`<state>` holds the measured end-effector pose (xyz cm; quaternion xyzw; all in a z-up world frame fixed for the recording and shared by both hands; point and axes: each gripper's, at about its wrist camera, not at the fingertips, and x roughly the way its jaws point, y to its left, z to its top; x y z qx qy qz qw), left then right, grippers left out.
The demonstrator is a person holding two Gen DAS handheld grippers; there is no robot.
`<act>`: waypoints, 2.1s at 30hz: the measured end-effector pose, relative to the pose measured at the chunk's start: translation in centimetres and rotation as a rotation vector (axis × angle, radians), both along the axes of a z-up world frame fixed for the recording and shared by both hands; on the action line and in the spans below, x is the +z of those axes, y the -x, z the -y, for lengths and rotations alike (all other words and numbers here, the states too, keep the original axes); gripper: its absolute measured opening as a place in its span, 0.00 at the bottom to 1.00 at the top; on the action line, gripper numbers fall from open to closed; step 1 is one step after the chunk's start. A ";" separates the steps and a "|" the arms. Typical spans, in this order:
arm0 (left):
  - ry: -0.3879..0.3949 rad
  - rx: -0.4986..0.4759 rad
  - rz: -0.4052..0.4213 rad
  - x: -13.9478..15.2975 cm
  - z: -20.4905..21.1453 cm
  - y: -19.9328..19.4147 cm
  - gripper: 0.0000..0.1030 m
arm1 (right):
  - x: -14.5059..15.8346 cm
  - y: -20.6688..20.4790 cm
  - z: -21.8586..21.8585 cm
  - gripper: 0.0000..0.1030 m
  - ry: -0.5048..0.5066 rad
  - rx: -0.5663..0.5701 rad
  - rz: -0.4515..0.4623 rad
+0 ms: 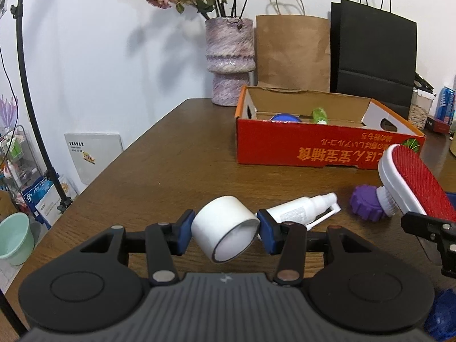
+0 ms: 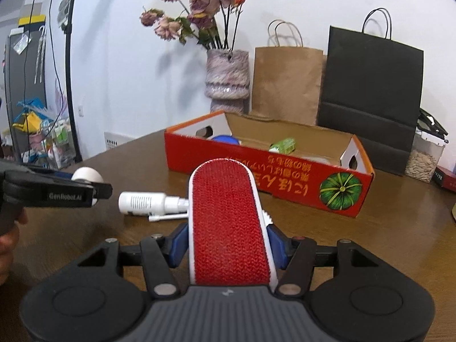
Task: Organize rigid objects
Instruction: 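Carry the tape roll and lint brush with both grippers over the red box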
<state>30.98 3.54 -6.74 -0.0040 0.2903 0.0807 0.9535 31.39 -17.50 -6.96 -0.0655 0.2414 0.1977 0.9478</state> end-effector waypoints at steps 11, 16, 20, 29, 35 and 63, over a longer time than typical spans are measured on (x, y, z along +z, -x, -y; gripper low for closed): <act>0.000 -0.016 0.028 2.0 1.8 -1.3 0.47 | 1.6 -0.6 1.3 0.55 -0.034 -0.016 0.056; -0.001 -0.028 0.043 2.9 2.7 -2.2 0.47 | 2.4 -1.2 1.9 0.55 -0.046 -0.027 0.077; 0.001 -0.039 0.058 3.6 3.4 -2.9 0.47 | 3.0 -1.7 2.2 0.55 -0.052 -0.032 0.092; 0.003 -0.061 0.076 4.5 5.0 -5.0 0.48 | 3.9 -3.4 2.7 0.55 -0.069 -0.040 0.119; 0.012 -0.062 0.095 5.1 5.6 -6.8 0.48 | 4.5 -4.7 2.8 0.55 -0.075 -0.045 0.141; 0.028 -0.014 0.128 6.0 5.4 -13.7 0.48 | 5.7 -12.2 1.6 0.55 -0.054 -0.056 0.193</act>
